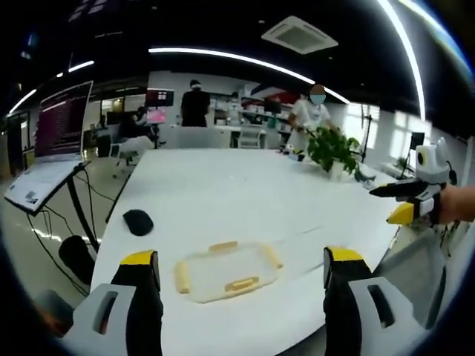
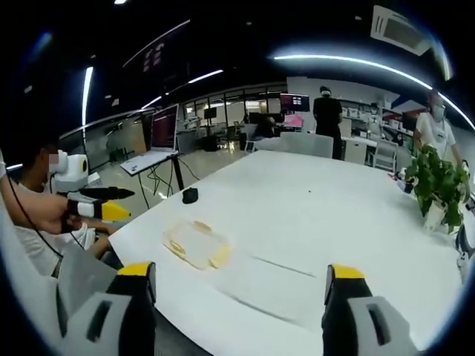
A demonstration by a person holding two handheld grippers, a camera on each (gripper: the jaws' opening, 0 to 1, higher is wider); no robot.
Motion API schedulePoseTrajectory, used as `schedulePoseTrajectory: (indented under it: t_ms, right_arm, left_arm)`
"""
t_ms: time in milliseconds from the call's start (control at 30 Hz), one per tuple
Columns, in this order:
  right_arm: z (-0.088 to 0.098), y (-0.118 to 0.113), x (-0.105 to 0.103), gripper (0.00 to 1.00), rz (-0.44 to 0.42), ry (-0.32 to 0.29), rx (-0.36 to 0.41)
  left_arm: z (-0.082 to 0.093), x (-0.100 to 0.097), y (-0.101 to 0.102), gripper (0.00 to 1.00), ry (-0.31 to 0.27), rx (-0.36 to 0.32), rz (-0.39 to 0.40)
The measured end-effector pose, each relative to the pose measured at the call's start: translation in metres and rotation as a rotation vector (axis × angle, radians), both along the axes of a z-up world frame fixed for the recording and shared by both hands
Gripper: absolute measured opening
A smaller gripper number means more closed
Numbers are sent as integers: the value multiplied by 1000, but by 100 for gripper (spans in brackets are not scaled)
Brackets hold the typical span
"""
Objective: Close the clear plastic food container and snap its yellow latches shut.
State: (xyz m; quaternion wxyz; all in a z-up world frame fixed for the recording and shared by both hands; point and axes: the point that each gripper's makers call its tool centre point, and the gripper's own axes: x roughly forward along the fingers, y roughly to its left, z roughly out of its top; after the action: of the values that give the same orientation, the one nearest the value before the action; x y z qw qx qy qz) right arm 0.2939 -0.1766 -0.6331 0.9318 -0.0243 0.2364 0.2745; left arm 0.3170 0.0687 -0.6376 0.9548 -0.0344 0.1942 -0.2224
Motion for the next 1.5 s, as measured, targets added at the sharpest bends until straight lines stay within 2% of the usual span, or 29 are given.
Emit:
schedulePoseTrajectory:
  t_ms: [233, 600, 933, 1167, 1500]
  right_arm:
    - [1, 6, 11, 94, 11, 0, -8]
    - [2, 16, 20, 94, 21, -5, -26]
    - [-2, 31, 24, 94, 56, -2, -28]
    - [-7, 41, 27, 94, 77, 6, -31]
    - [-6, 53, 35, 93, 144, -6, -69]
  left_arm:
    - [-3, 3, 6, 89, 4, 25, -36]
    - [-6, 11, 16, 89, 12, 24, -68]
    - [-10, 14, 15, 88, 18, 54, -112]
    - [-10, 15, 14, 88, 21, 51, -134]
    - [-16, 19, 22, 87, 30, 81, -180]
